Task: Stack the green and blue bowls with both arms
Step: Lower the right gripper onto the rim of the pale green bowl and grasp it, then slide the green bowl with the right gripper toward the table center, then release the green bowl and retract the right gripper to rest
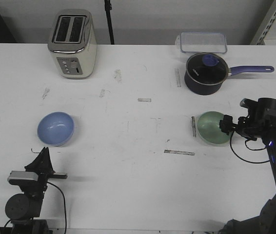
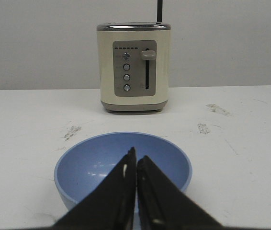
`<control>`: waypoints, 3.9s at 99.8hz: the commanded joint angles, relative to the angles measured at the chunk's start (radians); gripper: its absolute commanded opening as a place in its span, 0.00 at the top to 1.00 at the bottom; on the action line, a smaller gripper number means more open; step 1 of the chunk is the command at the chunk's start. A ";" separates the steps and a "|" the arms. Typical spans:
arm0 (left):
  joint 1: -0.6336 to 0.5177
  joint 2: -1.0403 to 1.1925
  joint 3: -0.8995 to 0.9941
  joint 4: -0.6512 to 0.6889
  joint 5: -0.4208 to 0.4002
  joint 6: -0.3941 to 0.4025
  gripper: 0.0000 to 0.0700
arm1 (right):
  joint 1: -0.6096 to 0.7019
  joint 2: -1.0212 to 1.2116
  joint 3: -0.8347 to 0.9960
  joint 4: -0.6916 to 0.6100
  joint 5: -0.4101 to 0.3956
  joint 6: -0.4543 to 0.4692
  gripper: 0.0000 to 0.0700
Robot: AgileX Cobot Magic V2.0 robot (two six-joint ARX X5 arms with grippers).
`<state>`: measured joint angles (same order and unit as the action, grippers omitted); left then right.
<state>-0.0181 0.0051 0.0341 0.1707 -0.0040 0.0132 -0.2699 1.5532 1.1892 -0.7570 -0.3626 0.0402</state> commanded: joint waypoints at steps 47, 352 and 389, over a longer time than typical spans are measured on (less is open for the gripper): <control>-0.001 -0.002 -0.022 0.011 -0.004 0.009 1.00 | 0.001 0.022 -0.057 0.085 0.004 -0.011 0.78; -0.001 -0.002 -0.022 0.011 -0.004 0.009 1.00 | 0.765 0.068 0.175 0.177 0.417 0.420 0.50; -0.001 -0.002 -0.022 0.011 -0.004 0.009 1.00 | 0.621 -0.193 -0.103 0.573 0.413 0.044 0.72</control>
<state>-0.0181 0.0051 0.0341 0.1707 -0.0040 0.0132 0.3733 1.3972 1.1206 -0.2546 0.0490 0.2111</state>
